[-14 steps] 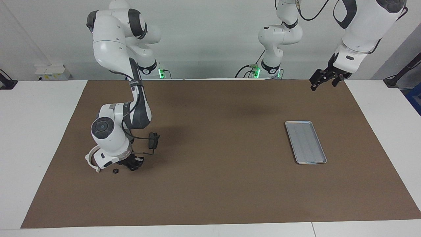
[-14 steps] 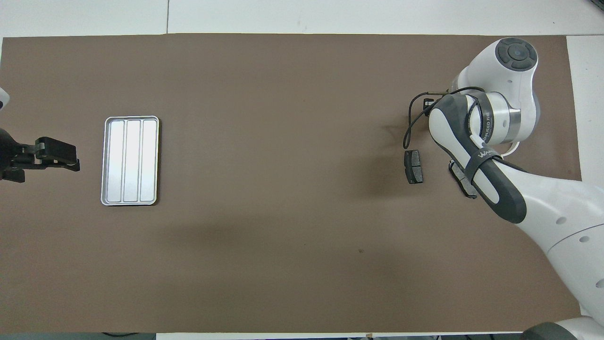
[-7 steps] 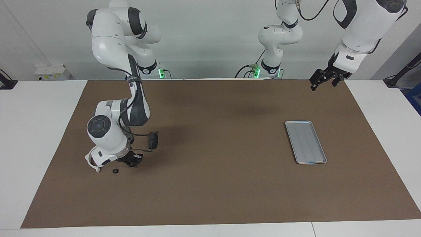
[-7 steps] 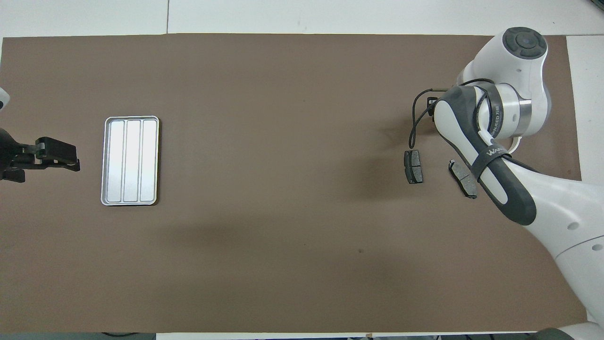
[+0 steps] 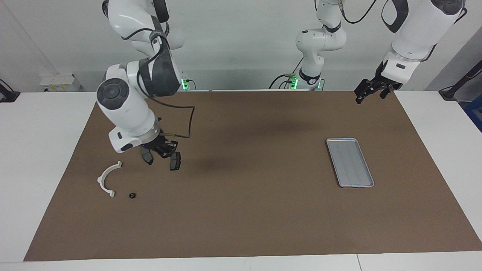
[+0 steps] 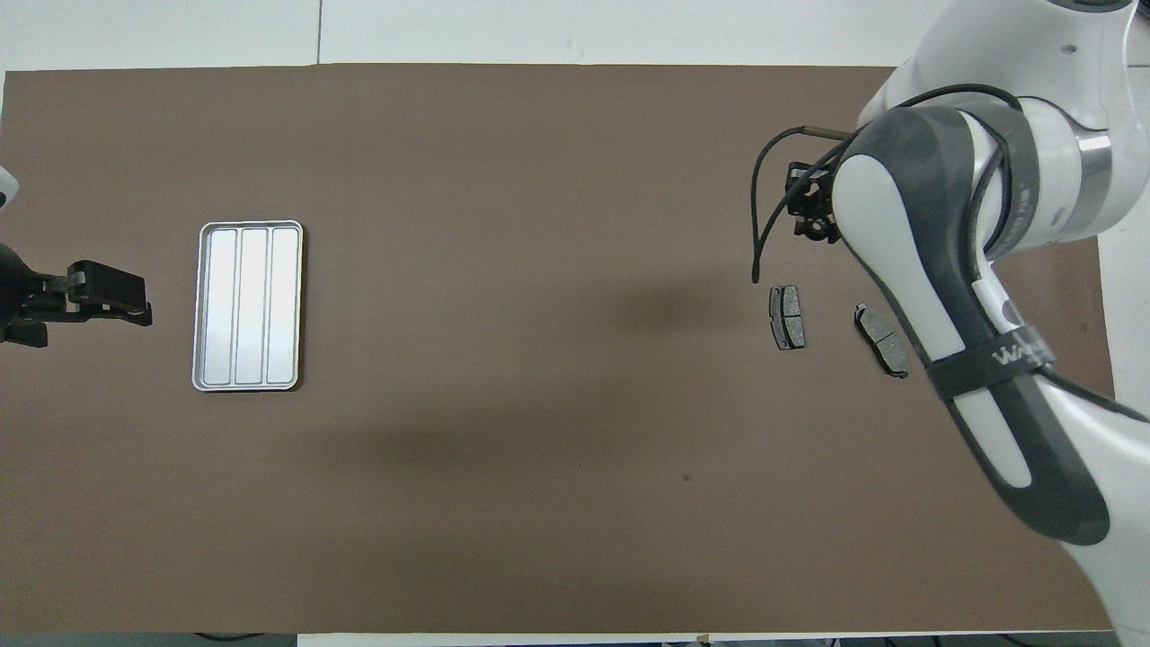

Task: Pick bearing gear from pile to tray
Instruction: 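Carry the bearing gear to the table center and release it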

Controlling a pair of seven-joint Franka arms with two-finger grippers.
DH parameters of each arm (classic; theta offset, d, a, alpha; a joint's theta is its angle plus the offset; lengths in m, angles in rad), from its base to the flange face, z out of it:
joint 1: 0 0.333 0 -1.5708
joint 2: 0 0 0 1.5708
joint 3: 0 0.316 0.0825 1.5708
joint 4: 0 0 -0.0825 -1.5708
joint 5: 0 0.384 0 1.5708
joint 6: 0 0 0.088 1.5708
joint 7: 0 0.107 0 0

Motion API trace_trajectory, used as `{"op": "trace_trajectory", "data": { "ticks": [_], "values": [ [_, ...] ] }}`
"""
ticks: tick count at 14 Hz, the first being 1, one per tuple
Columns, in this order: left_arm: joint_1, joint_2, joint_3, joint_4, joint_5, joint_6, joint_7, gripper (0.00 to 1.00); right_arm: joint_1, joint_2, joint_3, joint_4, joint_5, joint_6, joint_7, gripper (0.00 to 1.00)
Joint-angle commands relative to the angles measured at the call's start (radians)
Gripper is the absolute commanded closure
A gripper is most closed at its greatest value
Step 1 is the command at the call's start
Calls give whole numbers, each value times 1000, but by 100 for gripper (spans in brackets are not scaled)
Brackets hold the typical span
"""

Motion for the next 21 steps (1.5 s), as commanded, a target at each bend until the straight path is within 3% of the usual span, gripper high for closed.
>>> {"op": "trace_trajectory", "data": {
  "ticks": [1,7,11,13,16,21],
  "values": [
    [8,-24,-4,-24,-13,-2,10,0,131,2,0,28,36,-9,272,100],
    [8,-24,-4,-24,-13,-2,10,0,389,25,-2,57,30,87,730,100],
    [8,-24,-4,-24,-13,-2,10,0,483,90,-3,51,24,215,865,100],
    [8,-24,-4,-24,-13,-2,10,0,532,181,-5,58,-8,239,923,100],
    [8,-24,-4,-24,-13,-2,10,0,563,270,-3,55,-45,345,962,100],
    [8,-24,-4,-24,-13,-4,10,0,561,284,-5,-13,-59,501,964,100]
  ]
}}
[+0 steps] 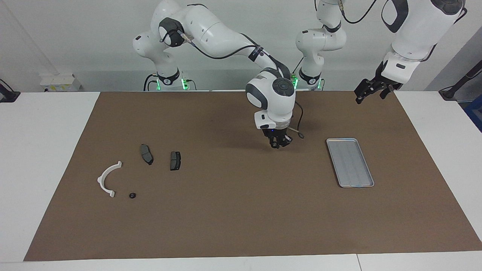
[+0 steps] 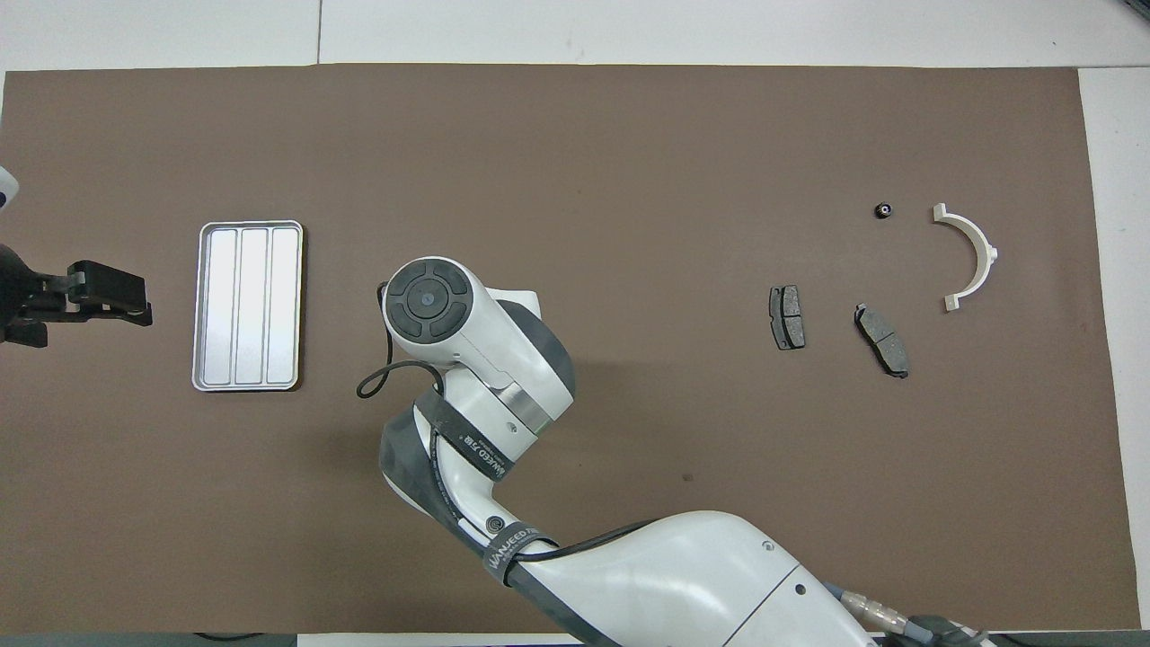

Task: Pick bearing gear from pile to tray
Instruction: 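Carry the bearing gear to the table center and release it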

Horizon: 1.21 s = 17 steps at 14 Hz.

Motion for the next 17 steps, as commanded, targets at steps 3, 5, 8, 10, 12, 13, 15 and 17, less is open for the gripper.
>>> {"op": "trace_trajectory", "data": {
  "ticks": [3,5,8,10,12,13,15,17],
  "values": [
    [8,-24,-4,-25,-13,-4,10,0,-3,-6,3,-108,-47,135,17,100],
    [8,-24,-4,-25,-13,-4,10,0,-5,-6,1,-136,-48,169,16,100],
    [8,-24,-4,-25,-13,-4,10,0,-8,-7,3,-136,-59,159,16,100],
    [8,-24,-4,-25,-13,-4,10,0,-9,-6,1,-120,-62,104,16,56],
    [8,-24,-4,-25,-13,-2,10,0,-23,-6,-2,-50,-108,-37,3,0],
    [8,-24,-4,-25,-13,-4,10,0,-52,-7,1,12,-105,-126,-16,0],
    [8,-24,-4,-25,-13,-4,10,0,-95,-24,3,135,-96,-292,-126,0],
    [8,-24,-4,-25,-13,-2,10,0,-179,-104,3,156,-87,-373,-299,0]
  ]
}}
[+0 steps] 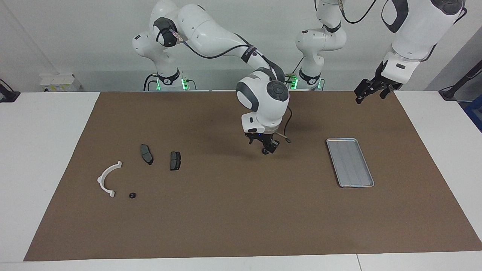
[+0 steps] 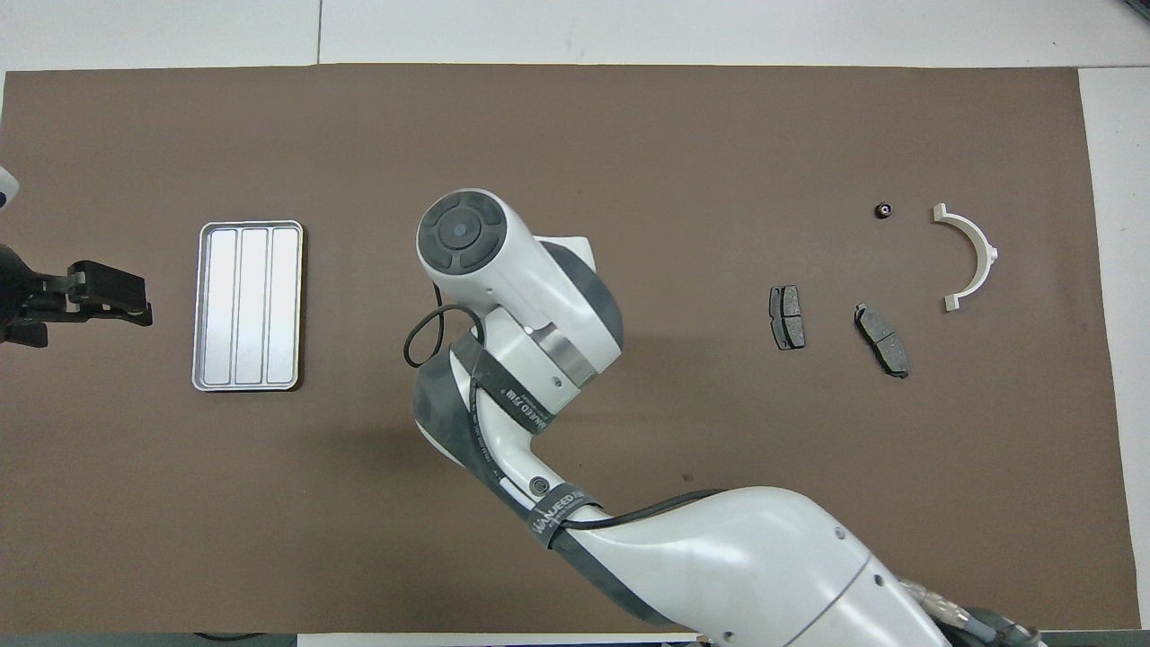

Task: Pick bearing gear from pile to tray
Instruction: 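Carry the bearing gear to the table center and release it, then reach the left gripper to the gear while the right gripper reaches another gear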

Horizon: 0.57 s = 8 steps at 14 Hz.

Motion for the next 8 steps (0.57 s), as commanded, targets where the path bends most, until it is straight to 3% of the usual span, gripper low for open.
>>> {"op": "trace_trajectory", "data": {
  "ticks": [1,5,8],
  "values": [
    [8,-24,-4,-24,-13,-2,10,0,-126,-104,15,33,14,-110,-266,0],
    [8,-24,-4,-24,-13,-2,10,0,-341,-202,7,14,-2,-203,-856,0],
    [-16,-22,-6,-23,-13,6,9,0,-513,-210,6,-41,-5,-135,-1219,0]
  ]
}}
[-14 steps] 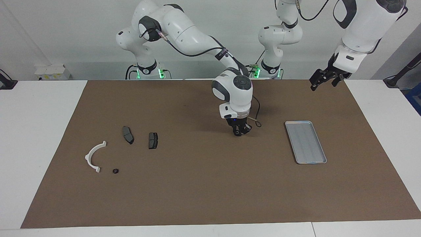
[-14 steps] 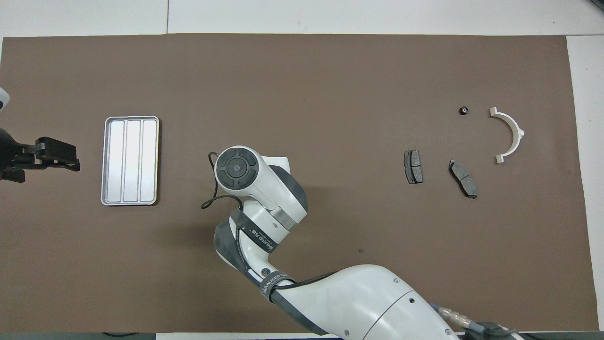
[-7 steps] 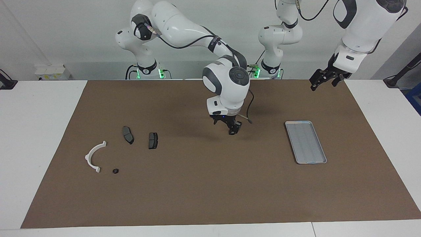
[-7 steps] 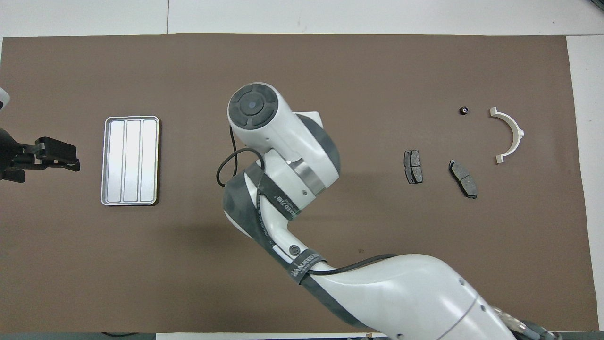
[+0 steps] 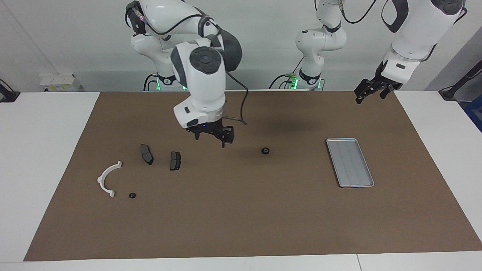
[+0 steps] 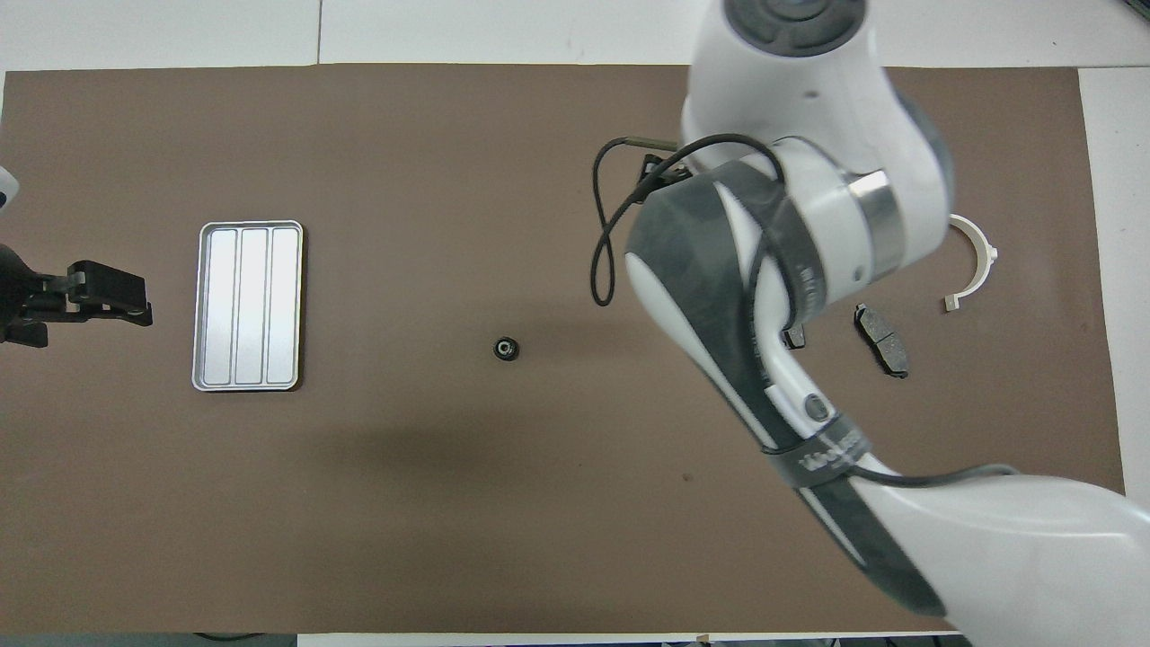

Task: Pick bearing gear from pile to tray
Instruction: 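Reach the left gripper to the gear while the right gripper reaches another gear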

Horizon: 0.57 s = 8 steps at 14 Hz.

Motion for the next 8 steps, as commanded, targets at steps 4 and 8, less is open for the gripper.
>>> {"op": "trace_trajectory", "data": {
  "ticks": [4,8],
  "values": [
    [-164,-27,-7,-81,-14,149,-290,0,-234,-60,17,-290,0,297,-414,0],
    [-328,97,-5,-74,-43,241,-578,0,-290,-49,17,-468,4,515,-408,0]
  ]
}}
